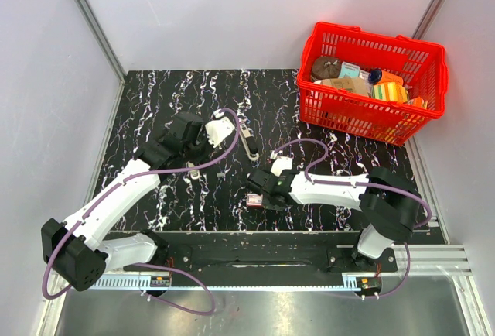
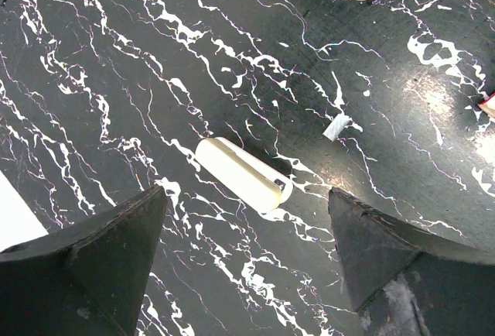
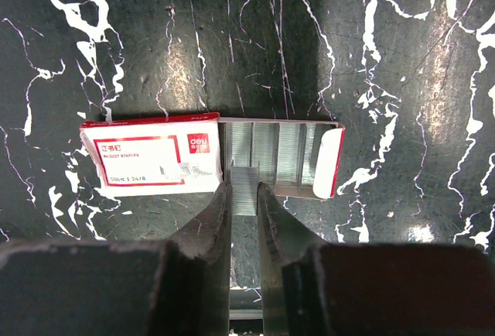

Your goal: Unload the staples from the stapler

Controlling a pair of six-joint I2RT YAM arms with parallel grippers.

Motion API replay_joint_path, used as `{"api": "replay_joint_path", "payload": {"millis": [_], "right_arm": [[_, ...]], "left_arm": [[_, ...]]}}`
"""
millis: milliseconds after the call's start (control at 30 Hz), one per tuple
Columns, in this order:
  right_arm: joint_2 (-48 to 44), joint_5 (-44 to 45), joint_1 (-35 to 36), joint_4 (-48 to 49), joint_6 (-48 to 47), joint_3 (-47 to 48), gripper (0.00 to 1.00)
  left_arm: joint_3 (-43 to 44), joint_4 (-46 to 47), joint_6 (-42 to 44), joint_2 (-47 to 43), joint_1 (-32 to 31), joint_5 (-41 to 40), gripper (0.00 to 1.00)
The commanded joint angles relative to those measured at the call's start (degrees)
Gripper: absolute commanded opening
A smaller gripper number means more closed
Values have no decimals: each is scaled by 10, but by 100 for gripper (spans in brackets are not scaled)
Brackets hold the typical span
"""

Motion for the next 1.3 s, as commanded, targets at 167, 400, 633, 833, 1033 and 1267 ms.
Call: {"api": "replay_joint_path", "payload": {"millis": [167, 400, 633, 833, 1033, 1267], "right_arm": [[-11, 6, 4, 5, 2, 4, 17], [-8, 4, 4, 5, 1, 7, 24], [-6, -1, 2, 8, -3, 9, 35], [-12, -1, 1, 11, -3, 4, 38], [-43, 9, 1, 15, 1, -13, 32], [-77, -2, 1, 30, 6, -45, 27]], "left_arm": [[-1, 23, -13, -11, 3, 3, 91], [1, 23, -14, -12, 3, 3, 91], [4, 23, -15, -11, 2, 4, 92], [7, 23, -17, -8, 3, 6, 93], [7, 22, -17, -10, 3, 5, 93], [9, 21, -16, -11, 2, 6, 93]]}}
